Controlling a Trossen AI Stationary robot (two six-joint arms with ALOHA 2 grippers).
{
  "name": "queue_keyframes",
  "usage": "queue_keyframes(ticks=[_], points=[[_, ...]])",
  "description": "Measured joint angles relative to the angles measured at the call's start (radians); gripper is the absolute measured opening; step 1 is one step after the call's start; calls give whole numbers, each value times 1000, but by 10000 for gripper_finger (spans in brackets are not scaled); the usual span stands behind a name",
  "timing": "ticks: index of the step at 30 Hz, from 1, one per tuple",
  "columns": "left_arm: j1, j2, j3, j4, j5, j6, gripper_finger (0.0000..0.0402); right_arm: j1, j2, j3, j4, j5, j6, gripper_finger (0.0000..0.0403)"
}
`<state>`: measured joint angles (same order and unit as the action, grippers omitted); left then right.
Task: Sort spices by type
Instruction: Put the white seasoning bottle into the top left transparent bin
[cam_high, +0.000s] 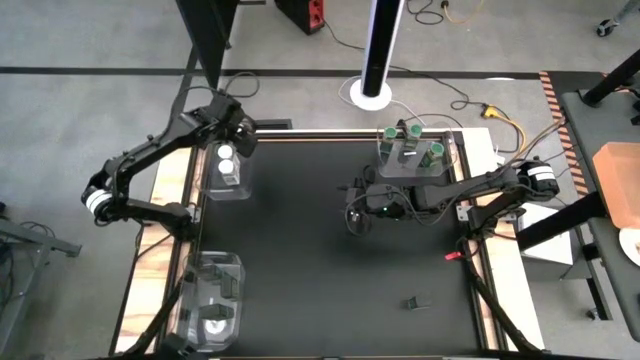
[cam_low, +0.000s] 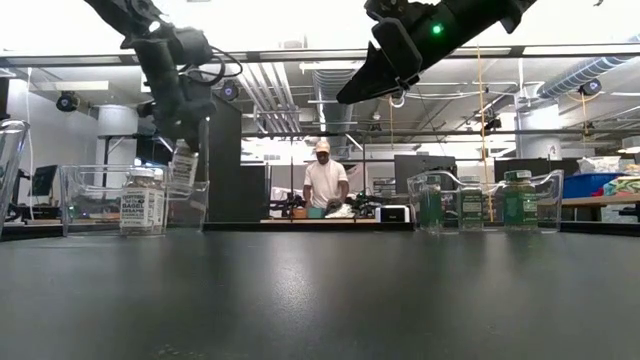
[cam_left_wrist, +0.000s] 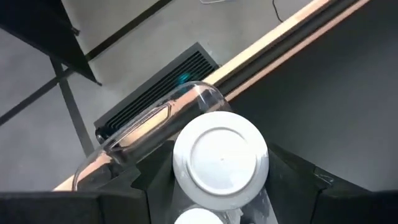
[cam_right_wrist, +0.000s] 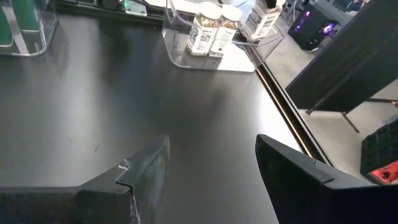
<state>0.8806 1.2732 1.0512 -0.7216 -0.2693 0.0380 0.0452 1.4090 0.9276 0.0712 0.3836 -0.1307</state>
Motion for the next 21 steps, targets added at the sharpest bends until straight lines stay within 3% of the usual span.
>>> queue_keyframes(ticks=[21], points=[[117,1,-82,109,122,51,187,0,0,-2,-7,0,28,224]])
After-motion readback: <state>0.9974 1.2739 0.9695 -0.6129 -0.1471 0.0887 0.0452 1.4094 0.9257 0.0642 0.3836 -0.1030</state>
